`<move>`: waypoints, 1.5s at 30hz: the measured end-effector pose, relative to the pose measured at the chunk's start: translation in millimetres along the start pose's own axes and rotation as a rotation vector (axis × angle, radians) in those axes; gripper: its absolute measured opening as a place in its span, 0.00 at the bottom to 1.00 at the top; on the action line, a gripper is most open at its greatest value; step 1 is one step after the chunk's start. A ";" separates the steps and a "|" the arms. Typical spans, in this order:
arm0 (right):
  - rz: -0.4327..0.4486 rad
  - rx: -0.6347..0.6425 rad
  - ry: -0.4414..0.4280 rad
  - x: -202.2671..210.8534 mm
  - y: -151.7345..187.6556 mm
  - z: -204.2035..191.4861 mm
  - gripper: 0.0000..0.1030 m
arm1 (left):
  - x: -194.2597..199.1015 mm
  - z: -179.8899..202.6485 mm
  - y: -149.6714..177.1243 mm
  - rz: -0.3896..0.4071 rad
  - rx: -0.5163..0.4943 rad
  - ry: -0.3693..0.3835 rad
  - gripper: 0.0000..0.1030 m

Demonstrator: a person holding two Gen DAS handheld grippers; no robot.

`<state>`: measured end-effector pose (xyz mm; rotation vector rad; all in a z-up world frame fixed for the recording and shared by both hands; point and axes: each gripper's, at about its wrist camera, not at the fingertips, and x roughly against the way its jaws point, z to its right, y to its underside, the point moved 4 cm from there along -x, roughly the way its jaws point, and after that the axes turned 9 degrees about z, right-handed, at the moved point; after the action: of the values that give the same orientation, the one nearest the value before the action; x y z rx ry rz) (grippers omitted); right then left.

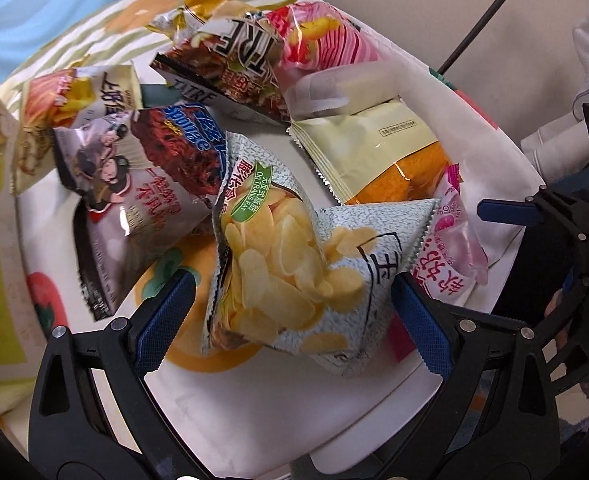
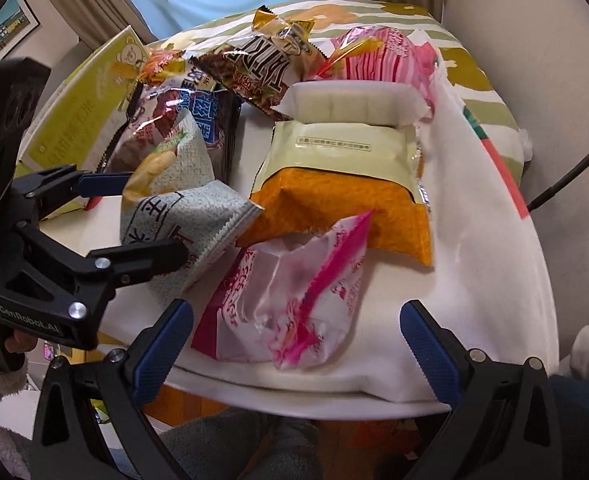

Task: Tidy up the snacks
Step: 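Grasp the green-white chip bag with the left tool while the right tool grasps the pink bag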

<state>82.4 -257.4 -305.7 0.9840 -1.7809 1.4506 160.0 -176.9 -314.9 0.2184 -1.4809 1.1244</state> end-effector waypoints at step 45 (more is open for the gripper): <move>-0.042 -0.013 0.029 -17.2 8.3 -15.2 0.52 | 68.3 -5.9 19.8 0.081 0.057 -0.124 0.69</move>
<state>84.5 -238.8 -321.4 0.9834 -1.7363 1.4189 131.1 -131.4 -268.1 0.2736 -1.5804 1.2382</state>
